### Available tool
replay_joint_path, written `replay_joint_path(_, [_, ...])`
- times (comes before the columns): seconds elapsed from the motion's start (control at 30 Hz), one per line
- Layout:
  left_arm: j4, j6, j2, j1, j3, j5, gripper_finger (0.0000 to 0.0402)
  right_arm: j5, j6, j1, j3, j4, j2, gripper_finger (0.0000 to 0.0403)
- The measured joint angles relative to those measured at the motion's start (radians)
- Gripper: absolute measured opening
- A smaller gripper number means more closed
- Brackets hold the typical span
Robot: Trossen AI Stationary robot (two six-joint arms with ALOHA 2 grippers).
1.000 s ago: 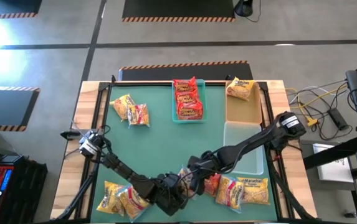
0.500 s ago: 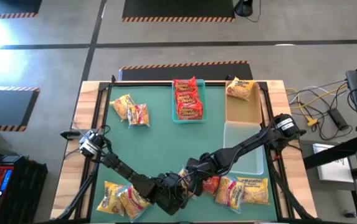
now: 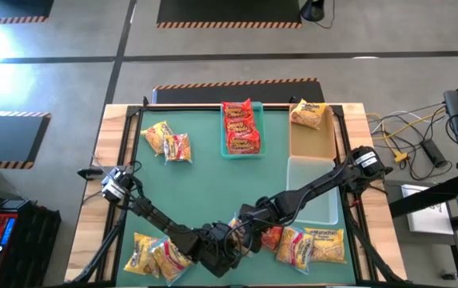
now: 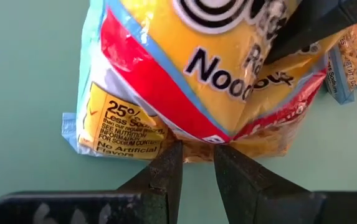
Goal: Sort Maruchan noodles
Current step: Put the blue noodle pack into the transparent bin
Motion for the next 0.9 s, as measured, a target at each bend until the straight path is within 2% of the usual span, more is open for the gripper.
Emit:
replay_joint_path(0.17, [-0.037, -0.034, -0.017, -0.026, 0.0, -0.024, 0.0075, -0.032, -0.026, 0.0, -0.001, -0.001, -0.001, 0.0097])
replay_joint_path(0.33, [-0.098, -0.11, -0.049, -0.066, 0.0, -0.11, 0.0075, -0.053, -0.043, 0.0, -0.001, -0.001, -0.001, 0.0082])
replay_joint_path(0.63, [-0.103, -0.246, -0.054, -0.112, 0.0, -0.202, 0.0075, -0.06, -0.1, 0.0, 0.029, 0.0, -0.001, 0.0019])
replay_joint_path(0.9, [-0.101, -0.296, -0.057, -0.124, 0.001, -0.231, 0.0075, -0.079, -0.162, 0.0, 0.081, -0.019, -0.027, 0.0013])
